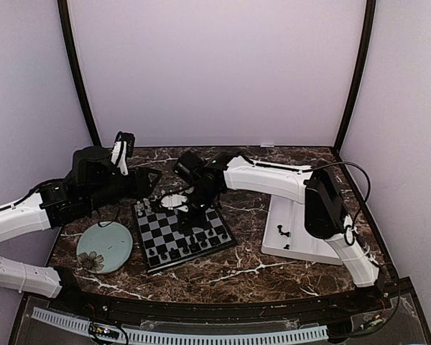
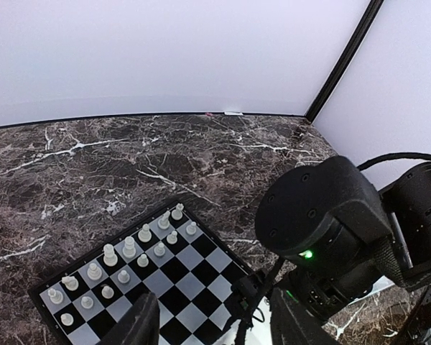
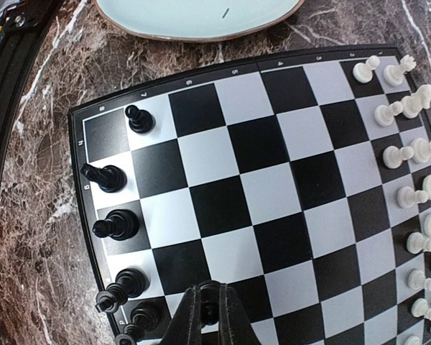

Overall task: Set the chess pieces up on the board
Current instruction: Place the pawn at e7.

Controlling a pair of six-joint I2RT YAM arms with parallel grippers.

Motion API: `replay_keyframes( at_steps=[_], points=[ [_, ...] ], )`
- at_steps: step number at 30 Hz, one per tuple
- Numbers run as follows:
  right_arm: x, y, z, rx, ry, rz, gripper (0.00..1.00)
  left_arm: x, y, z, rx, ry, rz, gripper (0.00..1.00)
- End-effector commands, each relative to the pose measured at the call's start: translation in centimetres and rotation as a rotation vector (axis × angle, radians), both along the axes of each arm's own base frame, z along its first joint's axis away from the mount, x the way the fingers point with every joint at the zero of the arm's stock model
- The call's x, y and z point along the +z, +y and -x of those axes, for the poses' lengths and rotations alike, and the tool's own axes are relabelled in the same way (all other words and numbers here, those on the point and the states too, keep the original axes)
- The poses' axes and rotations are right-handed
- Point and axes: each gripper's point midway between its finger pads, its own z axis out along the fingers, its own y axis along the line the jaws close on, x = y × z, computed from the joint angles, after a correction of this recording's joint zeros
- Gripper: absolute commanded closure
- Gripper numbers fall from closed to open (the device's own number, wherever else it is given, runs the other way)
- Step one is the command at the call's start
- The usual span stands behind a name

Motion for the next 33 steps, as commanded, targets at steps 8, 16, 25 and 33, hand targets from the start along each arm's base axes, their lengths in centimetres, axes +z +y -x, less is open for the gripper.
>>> replay_keyframes(
  at_steps=[8, 16, 25, 33],
  points=[
    [-2.0, 0.6, 2.0, 0.032, 0.047, 0.041, 0.91, 0.6, 2.8, 0.5, 0.086, -0.041, 0.012, 0.44],
    [-2.8, 0.8, 2.6, 0.041, 0.055, 0.051, 0.91, 0.4, 3.2, 0.5, 0.1, -0.039, 0.002, 0.44],
    [-3.2, 0.9, 2.8, 0.045, 0.058, 0.058, 0.88, 0.2, 3.1, 0.4, 0.098, -0.037, -0.004, 0.43],
    [-2.4, 1.1, 2.5, 0.037, 0.043, 0.043, 0.82, 0.1, 2.9, 0.4, 0.094, -0.035, -0.007, 0.43]
  ],
)
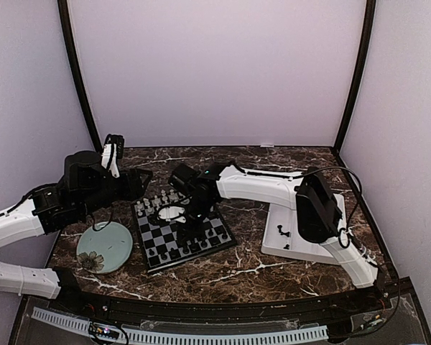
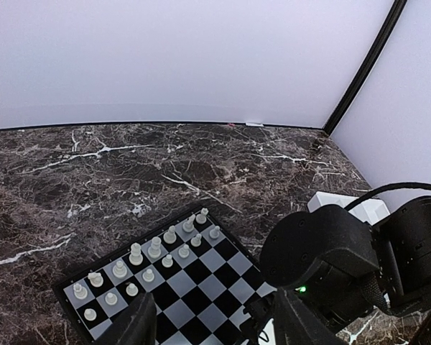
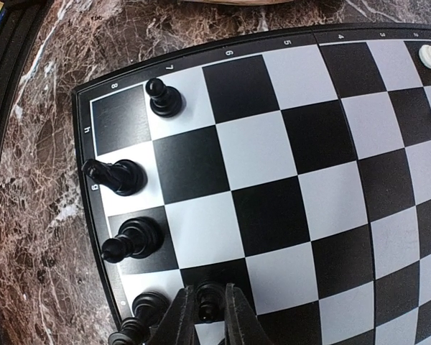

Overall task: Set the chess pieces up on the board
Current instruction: Place the pawn at e7, then pick up the rook from the storage box.

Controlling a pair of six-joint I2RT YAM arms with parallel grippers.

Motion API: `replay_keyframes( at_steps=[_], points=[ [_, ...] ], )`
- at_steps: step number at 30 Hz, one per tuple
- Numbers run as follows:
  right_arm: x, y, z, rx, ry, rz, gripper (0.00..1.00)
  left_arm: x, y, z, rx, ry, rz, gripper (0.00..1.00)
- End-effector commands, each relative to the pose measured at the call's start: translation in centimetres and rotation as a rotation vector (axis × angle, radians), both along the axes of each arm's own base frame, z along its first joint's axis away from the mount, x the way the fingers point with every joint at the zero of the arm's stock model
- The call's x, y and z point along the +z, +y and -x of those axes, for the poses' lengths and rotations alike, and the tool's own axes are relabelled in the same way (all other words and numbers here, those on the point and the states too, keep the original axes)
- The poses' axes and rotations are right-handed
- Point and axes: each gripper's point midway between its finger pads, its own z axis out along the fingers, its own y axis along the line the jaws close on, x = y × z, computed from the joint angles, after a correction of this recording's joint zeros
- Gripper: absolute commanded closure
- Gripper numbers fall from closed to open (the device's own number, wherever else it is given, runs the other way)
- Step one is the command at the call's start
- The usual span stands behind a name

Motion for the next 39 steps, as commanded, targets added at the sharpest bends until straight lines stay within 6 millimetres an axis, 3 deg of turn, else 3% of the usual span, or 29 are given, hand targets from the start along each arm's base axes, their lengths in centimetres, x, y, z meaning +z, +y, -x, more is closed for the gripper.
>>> replay_keyframes(
  at_steps=[1, 6, 13, 16, 20, 22, 26, 30, 35, 39],
  points=[
    [1.1, 1.0, 0.4, 0.006, -0.012, -0.032, 0.82, -0.2, 0.4, -0.1, 0.015, -0.002, -0.001, 0.43],
    [3.9, 1.5, 0.0, 0.0, -0.043, -0.077, 0.82, -0.3, 0.3, -0.2, 0.015, -0.002, -0.002, 0.42],
    [9.2, 1.1, -2.3, -0.042, -0.109, -0.161, 0.79, 0.1, 0.0, -0.6, 0.012, -0.01, -0.01, 0.42],
    [10.9, -1.0, -3.6, -0.076, -0.114, -0.158, 0.79, 0.6, -0.2, -0.8, 0.008, -0.019, -0.015, 0.41],
    [12.1, -6.4, -6.1, -0.164, -0.103, -0.134, 0.79, 0.9, -0.8, -1.2, -0.008, -0.025, -0.026, 0.4],
    [10.6, -10.4, -7.1, -0.22, -0.104, -0.083, 0.79, 0.3, -1.7, -1.8, -0.026, -0.012, -0.043, 0.4],
    [9.4, -17.8, -8.8, -0.325, -0.16, -0.018, 0.78, -0.4, -3.6, -2.7, -0.079, 0.014, -0.062, 0.41],
    [7.4, -23.9, -8.8, -0.432, -0.166, 0.098, 0.79, -0.5, -5.4, -3.5, -0.125, 0.032, -0.062, 0.42],
    [3.6, -28.3, -5.9, -0.459, -0.076, 0.271, 0.78, 0.1, -6.4, -4.2, -0.148, 0.029, -0.061, 0.42],
    [1.0, -30.3, -4.1, -0.45, 0.0, 0.408, 0.78, 0.0, -6.8, -4.4, -0.157, 0.036, -0.061, 0.42]
  ],
)
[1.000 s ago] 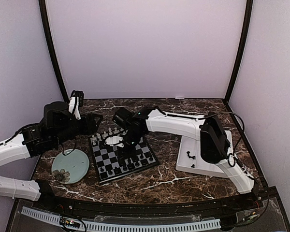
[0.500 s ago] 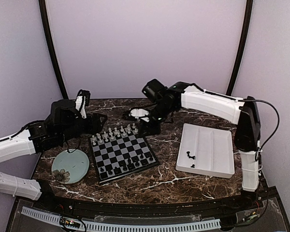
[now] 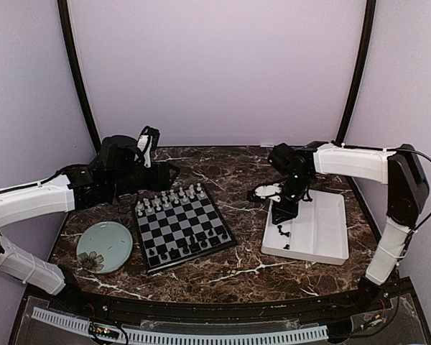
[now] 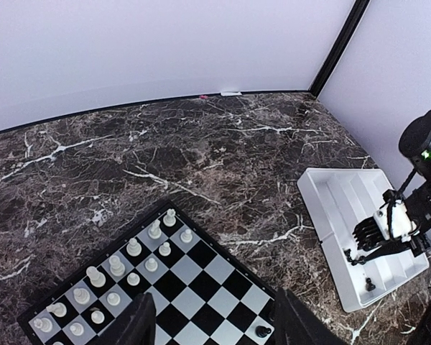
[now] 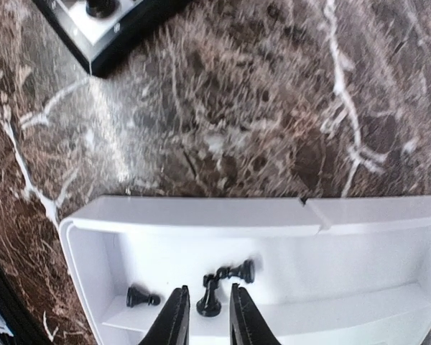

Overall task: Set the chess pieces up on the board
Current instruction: Pick up the rook from the storage box.

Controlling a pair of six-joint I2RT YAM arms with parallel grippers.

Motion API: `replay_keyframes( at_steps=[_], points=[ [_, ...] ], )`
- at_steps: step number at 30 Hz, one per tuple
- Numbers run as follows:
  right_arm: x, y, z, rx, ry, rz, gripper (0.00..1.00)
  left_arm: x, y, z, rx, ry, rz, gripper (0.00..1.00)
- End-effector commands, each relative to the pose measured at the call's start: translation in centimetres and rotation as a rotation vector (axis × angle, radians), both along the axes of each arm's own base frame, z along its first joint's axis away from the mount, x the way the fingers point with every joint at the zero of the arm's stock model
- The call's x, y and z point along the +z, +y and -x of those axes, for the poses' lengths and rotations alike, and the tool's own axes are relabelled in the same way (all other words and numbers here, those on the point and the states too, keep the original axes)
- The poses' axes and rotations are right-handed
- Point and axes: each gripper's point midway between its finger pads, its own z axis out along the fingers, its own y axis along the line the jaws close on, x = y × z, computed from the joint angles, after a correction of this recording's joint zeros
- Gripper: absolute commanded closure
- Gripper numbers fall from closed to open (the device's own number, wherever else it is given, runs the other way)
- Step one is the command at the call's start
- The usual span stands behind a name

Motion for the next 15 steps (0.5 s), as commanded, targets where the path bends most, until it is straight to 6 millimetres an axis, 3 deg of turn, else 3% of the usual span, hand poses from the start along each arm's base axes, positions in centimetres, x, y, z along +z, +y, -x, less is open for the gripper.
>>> replay_keyframes(
  at_steps=[1, 15],
  points=[
    [-2.1, -2.5, 1.7, -0.013, 0.087, 0.14, 0.77, 2.0, -0.6, -0.3, -0.024, -0.035, 0.035, 0.42],
    [-4.1, -4.3, 2.7, -0.025, 0.173, 0.277, 0.74, 2.1, 0.3, 0.4, -0.007, -0.032, 0.05, 0.42]
  ],
)
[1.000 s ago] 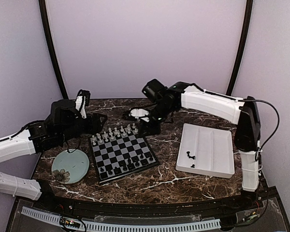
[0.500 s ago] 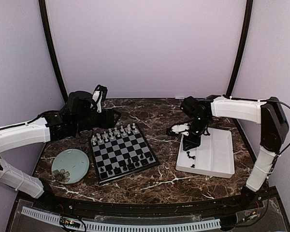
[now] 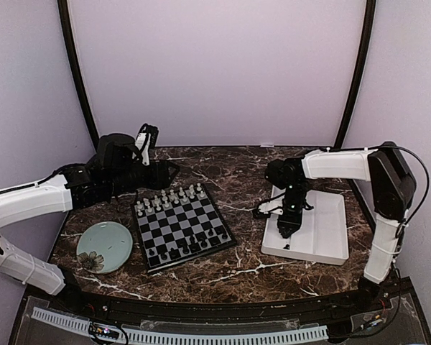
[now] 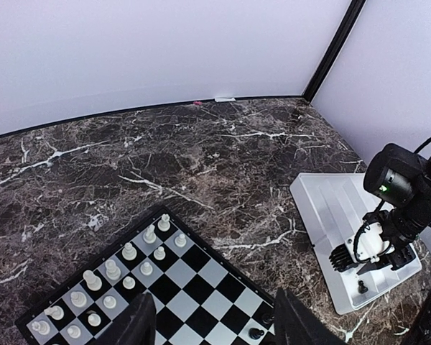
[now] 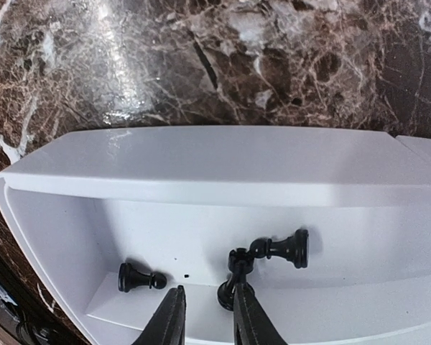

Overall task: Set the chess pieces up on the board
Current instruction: Pick up the rook from the storage box, then pass from the right arm to the left

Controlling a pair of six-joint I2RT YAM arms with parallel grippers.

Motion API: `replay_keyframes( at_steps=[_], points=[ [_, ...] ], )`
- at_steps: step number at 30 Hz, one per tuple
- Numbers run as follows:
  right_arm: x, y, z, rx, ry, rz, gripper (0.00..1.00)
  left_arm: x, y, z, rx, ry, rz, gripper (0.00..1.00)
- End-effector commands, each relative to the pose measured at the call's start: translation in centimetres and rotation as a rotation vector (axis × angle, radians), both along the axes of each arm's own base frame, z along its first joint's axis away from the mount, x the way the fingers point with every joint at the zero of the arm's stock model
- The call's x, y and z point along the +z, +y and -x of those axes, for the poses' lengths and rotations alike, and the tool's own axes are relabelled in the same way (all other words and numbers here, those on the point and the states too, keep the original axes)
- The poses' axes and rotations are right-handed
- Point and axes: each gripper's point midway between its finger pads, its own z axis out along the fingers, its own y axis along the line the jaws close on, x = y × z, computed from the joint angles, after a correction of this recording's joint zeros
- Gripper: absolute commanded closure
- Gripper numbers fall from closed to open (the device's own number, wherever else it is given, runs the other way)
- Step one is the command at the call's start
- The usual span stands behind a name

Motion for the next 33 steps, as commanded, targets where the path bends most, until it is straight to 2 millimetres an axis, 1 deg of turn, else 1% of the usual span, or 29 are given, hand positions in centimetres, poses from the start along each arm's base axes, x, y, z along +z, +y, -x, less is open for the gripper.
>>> replay_keyframes(
  at_steps=[1, 7, 12, 14, 18, 20, 23, 26, 29, 32, 33],
  points=[
    [-0.2, -0.7, 0.2, -0.007, 0.015, 0.061, 0.74, 1.2, 0.5, 0.2, 0.006, -0.021, 0.029, 0.42],
    [-1.2, -1.3, 0.0, -0.01, 0.013, 0.132, 0.74, 1.2, 0.3, 0.2, 0.0, -0.022, 0.035, 0.42],
    [-2.3, -1.6, -0.1, -0.014, 0.012, 0.176, 0.76, 1.2, 0.6, 0.4, 0.006, -0.025, 0.039, 0.43],
    [-2.6, -1.6, 0.1, -0.014, 0.022, 0.186, 0.78, 1.2, 0.8, 0.6, 0.008, -0.024, 0.04, 0.42],
    [-2.5, -1.3, 0.2, -0.013, 0.017, 0.179, 0.84, 1.1, 1.0, 0.8, 0.011, -0.023, 0.045, 0.42],
    [-2.0, -1.2, 0.1, -0.012, 0.007, 0.169, 0.87, 1.0, 1.1, 0.8, 0.013, -0.021, 0.046, 0.42],
    [0.0, -0.2, -0.5, -0.01, -0.033, 0.109, 0.9, 0.9, 1.0, 0.9, 0.007, -0.017, 0.044, 0.42],
    [3.1, 1.5, -1.1, -0.007, -0.072, -0.011, 0.92, 1.2, 0.4, 0.7, -0.01, -0.026, 0.06, 0.42],
    [6.5, 3.7, -1.4, -0.015, -0.082, -0.18, 0.93, 1.0, -0.8, 0.5, -0.051, -0.009, 0.071, 0.42],
    [9.5, 5.6, -1.5, -0.002, -0.098, -0.341, 0.94, 1.0, -2.5, 0.6, -0.116, 0.017, 0.095, 0.44],
    [10.4, 6.1, -1.3, 0.009, -0.098, -0.391, 0.94, 0.5, -3.2, 0.7, -0.144, 0.034, 0.101, 0.45]
  ],
)
